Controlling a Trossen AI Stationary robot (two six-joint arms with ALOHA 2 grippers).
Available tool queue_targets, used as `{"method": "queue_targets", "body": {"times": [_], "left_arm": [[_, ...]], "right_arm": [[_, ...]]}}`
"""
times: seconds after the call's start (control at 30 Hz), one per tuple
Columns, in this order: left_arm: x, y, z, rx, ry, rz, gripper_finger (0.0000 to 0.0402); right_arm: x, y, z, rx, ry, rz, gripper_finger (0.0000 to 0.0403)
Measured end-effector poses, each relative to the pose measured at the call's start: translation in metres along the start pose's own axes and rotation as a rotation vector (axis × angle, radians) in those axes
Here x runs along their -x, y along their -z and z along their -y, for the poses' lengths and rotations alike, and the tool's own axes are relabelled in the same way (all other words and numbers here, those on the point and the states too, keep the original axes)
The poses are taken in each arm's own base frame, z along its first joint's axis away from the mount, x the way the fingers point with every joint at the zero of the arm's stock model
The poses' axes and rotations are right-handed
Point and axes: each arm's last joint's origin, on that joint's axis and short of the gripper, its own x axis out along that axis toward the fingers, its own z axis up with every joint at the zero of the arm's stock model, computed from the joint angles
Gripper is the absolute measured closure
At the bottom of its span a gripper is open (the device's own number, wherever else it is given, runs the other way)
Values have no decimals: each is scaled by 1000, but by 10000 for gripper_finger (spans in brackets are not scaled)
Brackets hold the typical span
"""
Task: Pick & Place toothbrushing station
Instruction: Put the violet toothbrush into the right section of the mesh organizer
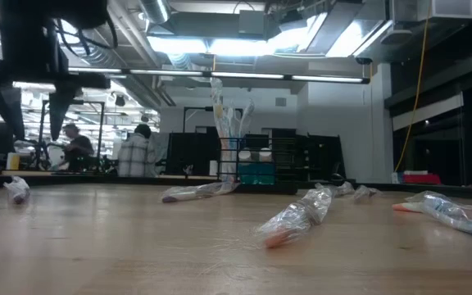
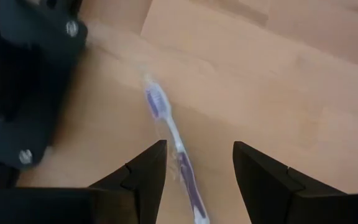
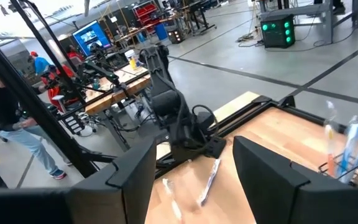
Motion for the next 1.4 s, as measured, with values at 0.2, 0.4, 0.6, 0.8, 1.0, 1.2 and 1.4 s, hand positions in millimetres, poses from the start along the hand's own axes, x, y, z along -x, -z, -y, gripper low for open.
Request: {"method": "queue_targets", "body": {"times": [0.2, 0.4, 0.6, 0.8, 1.0, 1.2, 1.4], "left_arm": [[-21, 10, 12, 49, -126, -1, 223], [-32, 20, 15, 60, -206, -25, 228], [-48, 30, 18, 65, -221, -24, 229], [-78, 33, 9, 107, -130, -58, 233], [-76, 29, 7, 8, -9, -1, 321], [-84, 32, 16, -37, 260, 74, 385], [-64, 44, 46, -112, 656, 113, 390]], "right_arm": [[-2, 5, -10, -34, -35, 6, 186], [5, 5, -16, -46, -41, 36, 186], [13, 6, -19, -40, -33, 55, 186], [20, 7, -23, -62, -52, 61, 186], [28, 7, -26, -84, -41, 84, 186], [30, 7, -26, -62, -29, 93, 186], [30, 6, -26, -64, -28, 96, 186]]}}
